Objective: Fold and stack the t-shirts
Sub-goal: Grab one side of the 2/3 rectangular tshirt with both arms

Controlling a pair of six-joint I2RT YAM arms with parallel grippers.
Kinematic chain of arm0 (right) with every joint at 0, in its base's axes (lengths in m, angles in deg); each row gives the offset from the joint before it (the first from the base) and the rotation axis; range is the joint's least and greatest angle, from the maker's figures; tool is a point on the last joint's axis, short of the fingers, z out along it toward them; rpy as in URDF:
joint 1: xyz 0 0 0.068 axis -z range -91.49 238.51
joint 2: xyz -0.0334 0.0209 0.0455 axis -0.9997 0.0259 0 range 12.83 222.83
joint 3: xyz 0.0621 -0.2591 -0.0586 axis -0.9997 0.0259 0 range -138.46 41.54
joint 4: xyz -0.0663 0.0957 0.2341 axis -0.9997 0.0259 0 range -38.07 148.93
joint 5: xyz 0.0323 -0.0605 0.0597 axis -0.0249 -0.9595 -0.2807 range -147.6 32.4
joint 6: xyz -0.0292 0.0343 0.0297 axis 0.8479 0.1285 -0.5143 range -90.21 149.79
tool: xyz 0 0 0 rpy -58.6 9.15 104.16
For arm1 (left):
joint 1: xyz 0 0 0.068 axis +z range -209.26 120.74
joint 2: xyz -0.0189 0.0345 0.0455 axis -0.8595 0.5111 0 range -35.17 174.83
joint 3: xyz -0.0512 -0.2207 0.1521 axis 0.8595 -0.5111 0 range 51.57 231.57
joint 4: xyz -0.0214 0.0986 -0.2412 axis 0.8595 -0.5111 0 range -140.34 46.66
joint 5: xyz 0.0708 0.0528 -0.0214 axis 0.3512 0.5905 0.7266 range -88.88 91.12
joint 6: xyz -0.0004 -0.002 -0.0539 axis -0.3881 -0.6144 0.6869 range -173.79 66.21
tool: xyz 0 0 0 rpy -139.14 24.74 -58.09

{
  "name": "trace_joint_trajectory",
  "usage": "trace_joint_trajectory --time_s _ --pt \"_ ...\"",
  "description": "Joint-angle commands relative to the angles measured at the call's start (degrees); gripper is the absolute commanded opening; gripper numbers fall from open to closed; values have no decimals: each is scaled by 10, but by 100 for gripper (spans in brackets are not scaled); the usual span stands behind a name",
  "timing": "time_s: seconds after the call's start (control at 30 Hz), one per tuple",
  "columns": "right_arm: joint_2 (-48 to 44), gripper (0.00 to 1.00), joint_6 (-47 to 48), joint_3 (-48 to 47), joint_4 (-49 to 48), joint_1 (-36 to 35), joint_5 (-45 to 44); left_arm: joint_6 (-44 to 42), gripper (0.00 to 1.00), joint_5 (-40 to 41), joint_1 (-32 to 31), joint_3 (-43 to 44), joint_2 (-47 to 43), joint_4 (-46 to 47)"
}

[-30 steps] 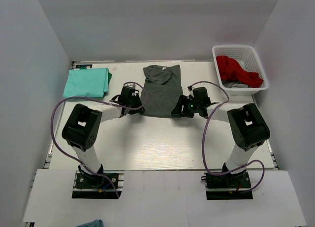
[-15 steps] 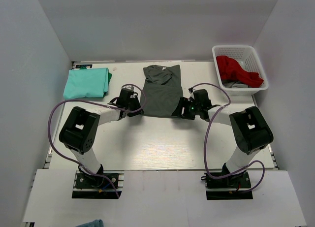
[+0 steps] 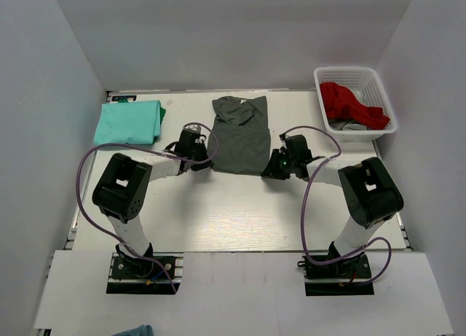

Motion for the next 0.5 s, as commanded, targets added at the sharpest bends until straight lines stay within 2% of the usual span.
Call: trace_joint_trajectory --time_s 0.0,0.03,0.17,0.37,0.47 --pt "9 22 11 10 23 -5 -23 -18 0 0 -7 -24 30 -48" --pt "8 15 13 11 19 -5 -30 -18 0 0 -7 -33 30 -37" --pt "2 0 18 7 5 -4 -52 -18 0 0 -7 -67 -19 -19" --pt "-46 0 27 29 37 -14 -33 -3 0 -17 -7 -112 -120 -32" --pt "-120 0 20 70 71 -25 -21 21 0 -46 -13 -152 -162 -48"
